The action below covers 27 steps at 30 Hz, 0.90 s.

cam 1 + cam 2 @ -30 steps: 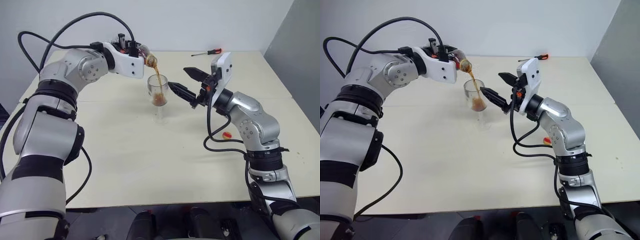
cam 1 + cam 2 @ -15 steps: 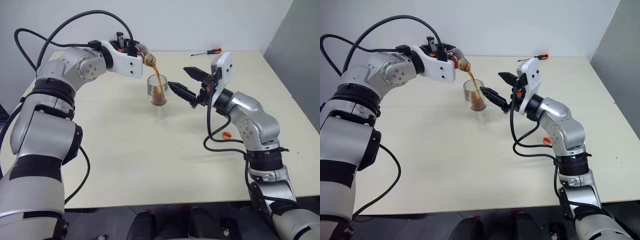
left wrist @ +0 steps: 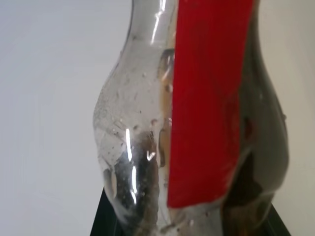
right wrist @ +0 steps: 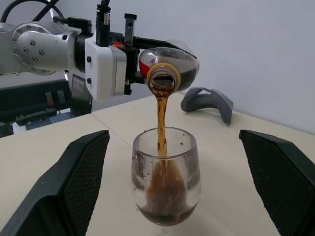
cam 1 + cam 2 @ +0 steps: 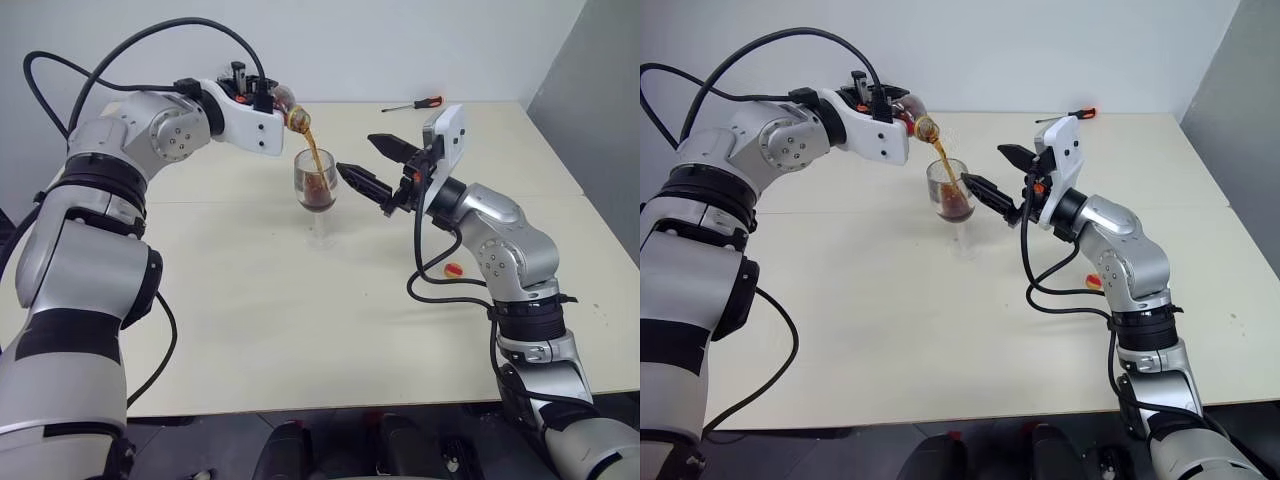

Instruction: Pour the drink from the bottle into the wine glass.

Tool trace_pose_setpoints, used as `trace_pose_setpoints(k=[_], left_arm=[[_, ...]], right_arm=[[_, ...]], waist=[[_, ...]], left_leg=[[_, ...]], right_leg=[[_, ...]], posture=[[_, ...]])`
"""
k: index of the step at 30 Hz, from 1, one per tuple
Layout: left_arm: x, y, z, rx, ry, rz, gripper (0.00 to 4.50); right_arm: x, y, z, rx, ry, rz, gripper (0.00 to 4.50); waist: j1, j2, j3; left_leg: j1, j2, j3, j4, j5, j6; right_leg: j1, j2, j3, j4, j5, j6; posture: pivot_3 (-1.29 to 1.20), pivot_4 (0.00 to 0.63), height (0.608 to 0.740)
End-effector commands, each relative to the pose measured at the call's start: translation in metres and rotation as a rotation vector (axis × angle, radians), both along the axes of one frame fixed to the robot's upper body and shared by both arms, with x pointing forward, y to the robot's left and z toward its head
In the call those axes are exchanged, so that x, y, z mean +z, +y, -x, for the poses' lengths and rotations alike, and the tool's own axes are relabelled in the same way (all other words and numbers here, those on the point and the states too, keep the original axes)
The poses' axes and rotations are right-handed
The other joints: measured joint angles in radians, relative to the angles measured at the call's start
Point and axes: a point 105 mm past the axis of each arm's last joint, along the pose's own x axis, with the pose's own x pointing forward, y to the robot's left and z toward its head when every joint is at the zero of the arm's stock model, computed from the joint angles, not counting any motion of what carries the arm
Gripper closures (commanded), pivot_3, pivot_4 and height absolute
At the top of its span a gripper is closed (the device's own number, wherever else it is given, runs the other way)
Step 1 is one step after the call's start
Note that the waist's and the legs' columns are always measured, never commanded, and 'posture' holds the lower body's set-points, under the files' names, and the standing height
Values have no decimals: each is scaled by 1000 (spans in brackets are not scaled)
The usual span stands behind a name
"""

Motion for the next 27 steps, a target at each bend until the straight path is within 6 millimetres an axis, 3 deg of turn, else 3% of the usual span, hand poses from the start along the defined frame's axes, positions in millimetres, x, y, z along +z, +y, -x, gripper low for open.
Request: trace_pose_setpoints(k=[1,27], left_arm=[[27,0,5,-4,-79,7,3485],[29,2,5,2,-82,11,3485]], right_arm=[[19,-2,4,-3,-75,-19,0],[20,-2,4,1,-74,-16,0]], waist=[[0,0,0],[0,0,0]], left_leg=[[0,0,0,0,0,0],[0,0,0,0,0,0]], right_leg=[[0,0,0,0,0,0],[0,0,0,0,0,0]], posture=[[0,150,740],[0,150,740]])
